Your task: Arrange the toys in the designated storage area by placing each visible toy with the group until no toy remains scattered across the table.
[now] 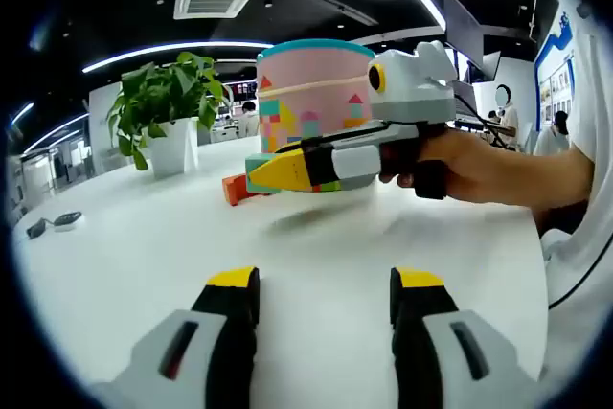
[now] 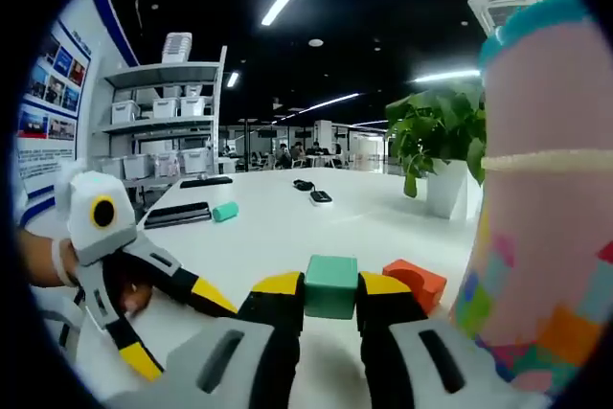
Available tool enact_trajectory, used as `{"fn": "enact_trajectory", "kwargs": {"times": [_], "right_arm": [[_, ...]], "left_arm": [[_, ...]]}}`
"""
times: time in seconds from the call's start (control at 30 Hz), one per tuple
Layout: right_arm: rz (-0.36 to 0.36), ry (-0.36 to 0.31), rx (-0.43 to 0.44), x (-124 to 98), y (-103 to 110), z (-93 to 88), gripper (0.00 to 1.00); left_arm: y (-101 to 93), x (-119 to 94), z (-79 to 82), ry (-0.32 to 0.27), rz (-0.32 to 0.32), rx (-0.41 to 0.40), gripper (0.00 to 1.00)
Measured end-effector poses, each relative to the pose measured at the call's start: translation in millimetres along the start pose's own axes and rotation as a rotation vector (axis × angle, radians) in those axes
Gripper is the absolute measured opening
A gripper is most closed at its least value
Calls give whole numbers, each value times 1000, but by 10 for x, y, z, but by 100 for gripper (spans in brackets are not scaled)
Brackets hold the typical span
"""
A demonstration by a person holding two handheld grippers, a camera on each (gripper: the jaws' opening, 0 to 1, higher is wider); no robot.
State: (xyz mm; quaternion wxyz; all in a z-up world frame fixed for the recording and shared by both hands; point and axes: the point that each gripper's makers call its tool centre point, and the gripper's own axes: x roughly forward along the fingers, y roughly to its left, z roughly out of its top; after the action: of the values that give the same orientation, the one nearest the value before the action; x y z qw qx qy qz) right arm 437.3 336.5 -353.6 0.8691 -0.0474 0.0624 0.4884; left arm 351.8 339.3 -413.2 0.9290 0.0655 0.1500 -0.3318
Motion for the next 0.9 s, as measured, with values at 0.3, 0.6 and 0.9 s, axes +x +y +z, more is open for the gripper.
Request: {"fn": "enact_trajectory", "kwargs": {"times": [0.3, 0.6, 0.9], "right_arm": [[32, -40, -41, -290, 74, 318, 21], [45, -142, -92, -701, -63, 1005, 21], [21, -230, -54, -1032, -532, 1598, 21]], "left_arm": [[-4, 4, 0, 3, 1, 2, 57], [-5, 5, 3, 4, 4, 1, 57], [-9, 2, 6, 4, 3, 2, 57]]}}
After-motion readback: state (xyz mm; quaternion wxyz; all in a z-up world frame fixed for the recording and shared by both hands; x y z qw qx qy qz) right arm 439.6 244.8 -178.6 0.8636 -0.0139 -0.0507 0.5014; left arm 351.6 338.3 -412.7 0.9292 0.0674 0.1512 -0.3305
